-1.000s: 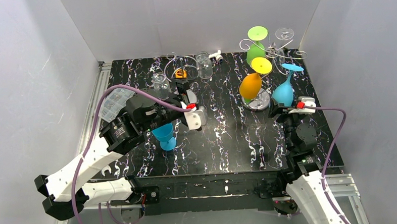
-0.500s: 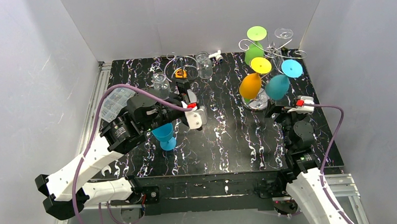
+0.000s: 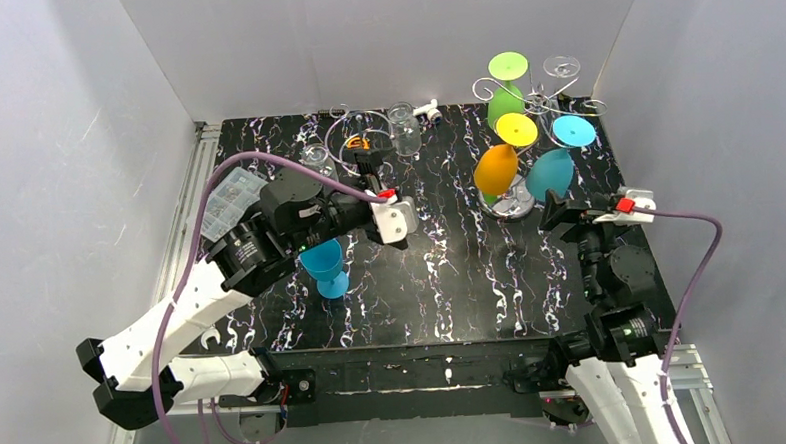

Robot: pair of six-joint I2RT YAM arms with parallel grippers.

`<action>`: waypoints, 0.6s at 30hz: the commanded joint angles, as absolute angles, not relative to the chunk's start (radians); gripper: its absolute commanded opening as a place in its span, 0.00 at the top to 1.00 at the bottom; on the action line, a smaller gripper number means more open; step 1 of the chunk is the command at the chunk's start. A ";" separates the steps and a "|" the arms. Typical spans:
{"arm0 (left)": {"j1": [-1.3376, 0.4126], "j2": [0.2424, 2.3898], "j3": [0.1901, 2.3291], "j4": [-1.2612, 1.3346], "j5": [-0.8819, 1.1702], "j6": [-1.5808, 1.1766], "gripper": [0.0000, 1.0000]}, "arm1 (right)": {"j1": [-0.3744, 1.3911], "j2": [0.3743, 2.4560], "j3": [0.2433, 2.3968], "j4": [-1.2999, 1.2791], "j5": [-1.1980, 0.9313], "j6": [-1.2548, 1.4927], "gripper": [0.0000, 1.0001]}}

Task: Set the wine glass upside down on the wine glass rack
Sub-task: Turn the wine glass upside down at the wine rack, then adjust the wine rack at the center of the board.

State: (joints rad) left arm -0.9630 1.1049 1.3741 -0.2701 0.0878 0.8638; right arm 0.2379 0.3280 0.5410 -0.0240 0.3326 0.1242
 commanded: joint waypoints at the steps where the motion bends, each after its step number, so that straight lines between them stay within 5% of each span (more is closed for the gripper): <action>1: -0.930 1.121 1.432 -0.297 0.066 0.797 0.02 | 0.238 0.328 0.648 -0.109 0.296 0.129 0.02; 10: -0.750 1.205 1.562 -0.450 0.156 0.638 0.07 | 0.238 0.547 0.975 -0.236 0.429 0.243 0.02; 18: -0.750 1.268 1.482 -0.200 0.333 0.846 0.20 | 0.238 0.980 1.472 -0.471 0.457 0.302 0.03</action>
